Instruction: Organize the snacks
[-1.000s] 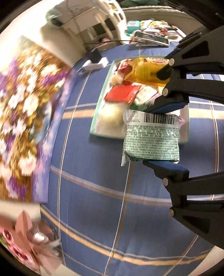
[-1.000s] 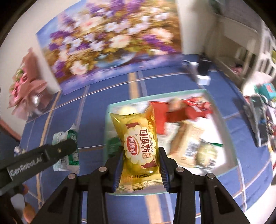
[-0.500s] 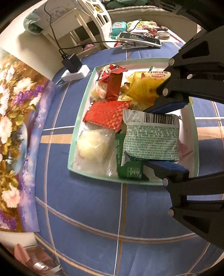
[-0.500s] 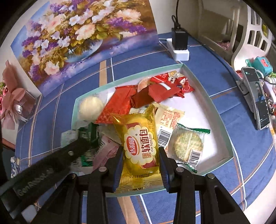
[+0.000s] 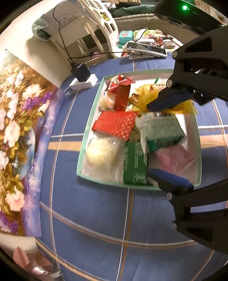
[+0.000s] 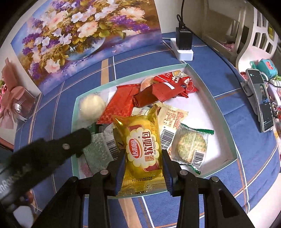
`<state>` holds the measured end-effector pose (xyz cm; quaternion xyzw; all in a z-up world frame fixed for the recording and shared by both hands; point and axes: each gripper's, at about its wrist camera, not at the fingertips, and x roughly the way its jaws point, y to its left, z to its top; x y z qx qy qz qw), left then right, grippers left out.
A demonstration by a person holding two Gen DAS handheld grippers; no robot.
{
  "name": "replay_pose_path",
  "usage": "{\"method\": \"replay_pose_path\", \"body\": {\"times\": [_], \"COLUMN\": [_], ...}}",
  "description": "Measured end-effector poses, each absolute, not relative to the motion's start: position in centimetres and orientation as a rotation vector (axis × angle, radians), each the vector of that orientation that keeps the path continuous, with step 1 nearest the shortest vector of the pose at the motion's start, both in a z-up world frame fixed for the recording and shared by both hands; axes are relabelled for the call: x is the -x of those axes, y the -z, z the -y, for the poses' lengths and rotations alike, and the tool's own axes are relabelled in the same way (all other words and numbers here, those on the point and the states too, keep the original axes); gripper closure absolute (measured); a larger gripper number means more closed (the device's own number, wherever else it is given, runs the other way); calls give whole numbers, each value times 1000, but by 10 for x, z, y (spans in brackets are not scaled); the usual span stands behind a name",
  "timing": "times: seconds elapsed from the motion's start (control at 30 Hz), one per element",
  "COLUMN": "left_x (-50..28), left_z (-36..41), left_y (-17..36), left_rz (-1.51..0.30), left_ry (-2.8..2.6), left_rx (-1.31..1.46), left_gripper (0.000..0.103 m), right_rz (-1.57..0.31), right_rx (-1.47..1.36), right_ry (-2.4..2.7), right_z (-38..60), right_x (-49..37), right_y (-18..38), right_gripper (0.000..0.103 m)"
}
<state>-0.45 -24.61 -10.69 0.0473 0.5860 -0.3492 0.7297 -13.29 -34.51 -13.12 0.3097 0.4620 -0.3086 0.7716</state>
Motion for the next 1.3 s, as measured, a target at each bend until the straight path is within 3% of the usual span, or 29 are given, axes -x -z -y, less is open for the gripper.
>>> {"method": "replay_pose_path", "body": {"times": [0.1,0.13,0.17,0.4,0.57,1.3], "left_x": [-1,-2,-4,-6,3,33], "left_z": [229,223,217,187,165,101], "left_y": [102,100,98,101,102,91], "left_rz": [-1242,-1212,-1174,-1073,-1086,-1069], "left_ry": [696,651,600,421,382,307], "left_rx": [-128,-154,-184,-331,-351,-337], "left_gripper": [24,18,18,17,17,17], "right_rz": [-996,-992,-988,-980,-968,-892], "right_rx": [-683,-686,-684,-636,-597,-509], "right_ry": [667,665,667,666,658,632], "right_z": [345,344,344,330,313,257], "right_x": [135,135,136,137,139,160], "right_y": [132,132,131,129,127,102], "right_gripper": [54,42,36,24,2,0]}}
